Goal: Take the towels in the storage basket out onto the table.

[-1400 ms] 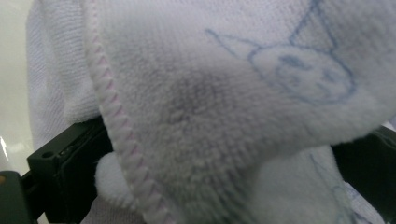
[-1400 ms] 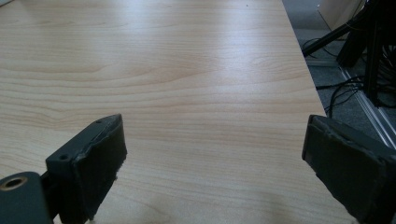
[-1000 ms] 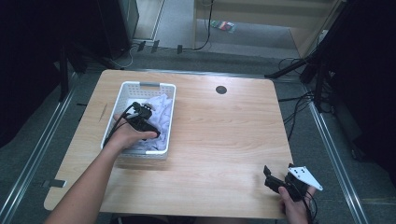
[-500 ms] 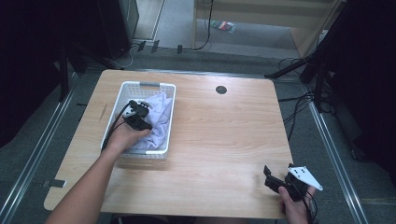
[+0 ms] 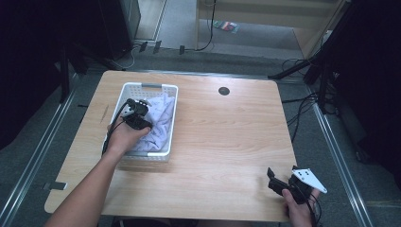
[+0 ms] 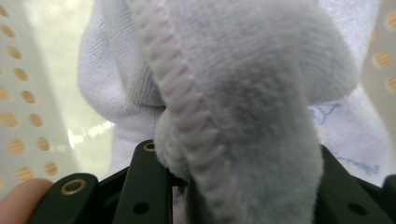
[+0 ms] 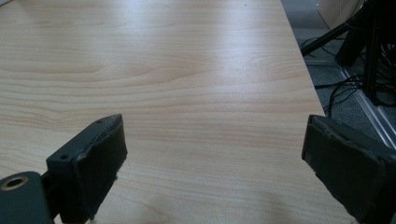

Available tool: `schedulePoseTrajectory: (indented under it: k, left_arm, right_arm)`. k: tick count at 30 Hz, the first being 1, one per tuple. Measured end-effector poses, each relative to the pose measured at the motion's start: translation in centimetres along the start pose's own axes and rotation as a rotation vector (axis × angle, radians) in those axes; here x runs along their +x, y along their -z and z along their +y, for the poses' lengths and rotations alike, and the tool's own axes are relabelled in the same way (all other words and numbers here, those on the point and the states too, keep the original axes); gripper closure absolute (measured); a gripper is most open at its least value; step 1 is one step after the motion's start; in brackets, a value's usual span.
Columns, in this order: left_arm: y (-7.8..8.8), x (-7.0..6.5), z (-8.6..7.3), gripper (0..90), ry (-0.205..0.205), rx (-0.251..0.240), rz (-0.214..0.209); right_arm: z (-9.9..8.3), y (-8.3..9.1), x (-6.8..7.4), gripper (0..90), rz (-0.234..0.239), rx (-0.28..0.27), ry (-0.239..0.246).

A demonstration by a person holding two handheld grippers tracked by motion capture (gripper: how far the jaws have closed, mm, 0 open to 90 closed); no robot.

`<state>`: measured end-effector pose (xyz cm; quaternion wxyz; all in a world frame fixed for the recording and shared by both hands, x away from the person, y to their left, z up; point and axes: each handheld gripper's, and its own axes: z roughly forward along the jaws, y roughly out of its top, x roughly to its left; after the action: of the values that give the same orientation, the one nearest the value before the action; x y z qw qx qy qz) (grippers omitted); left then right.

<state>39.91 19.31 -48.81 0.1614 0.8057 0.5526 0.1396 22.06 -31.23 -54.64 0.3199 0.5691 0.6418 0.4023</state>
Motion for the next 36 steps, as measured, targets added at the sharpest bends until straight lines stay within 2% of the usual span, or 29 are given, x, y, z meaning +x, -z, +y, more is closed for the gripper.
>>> schedulePoseTrajectory:
  k: [7,10,11,19,23,28,30,31,36]
  left_arm:
    - [3.0,1.0,0.6,64.5,0.03,-0.063,-0.015]
    - [3.8,1.2,0.8,64.4,0.026,-0.069,-0.01]
    - [4.5,1.3,0.9,64.4,0.024,-0.082,0.003]
    - [7.5,2.2,1.5,64.2,0.032,-0.133,-0.009]
    - [8.7,2.1,2.1,64.2,0.029,-0.147,-0.021]
    - [10.4,1.0,3.0,64.0,-0.004,-0.171,-0.035]
    - [10.6,0.7,3.1,63.8,-0.011,-0.173,-0.034]
    - [11.0,-0.1,3.5,63.7,-0.025,-0.179,-0.043]
    - [10.8,-1.8,4.4,63.5,-0.057,-0.163,-0.05]
  right_arm:
    - [0.0,0.0,0.0,6.8,0.0,0.001,0.001]
    - [0.0,0.0,0.0,6.8,0.0,0.0,0.003]
    - [0.0,0.0,0.0,6.8,0.001,0.0,0.004]
    - [0.0,0.0,0.0,6.8,-0.002,-0.003,0.011]
    - [0.0,0.0,0.0,6.8,-0.003,-0.002,0.009]
    - [0.0,0.0,0.1,6.8,-0.004,-0.002,0.01]
    - [0.0,0.0,0.1,6.8,-0.005,-0.001,0.008]
    - [0.0,0.0,0.1,6.8,-0.004,-0.002,0.011]
    - [0.0,0.0,0.1,6.8,-0.004,-0.001,0.01]
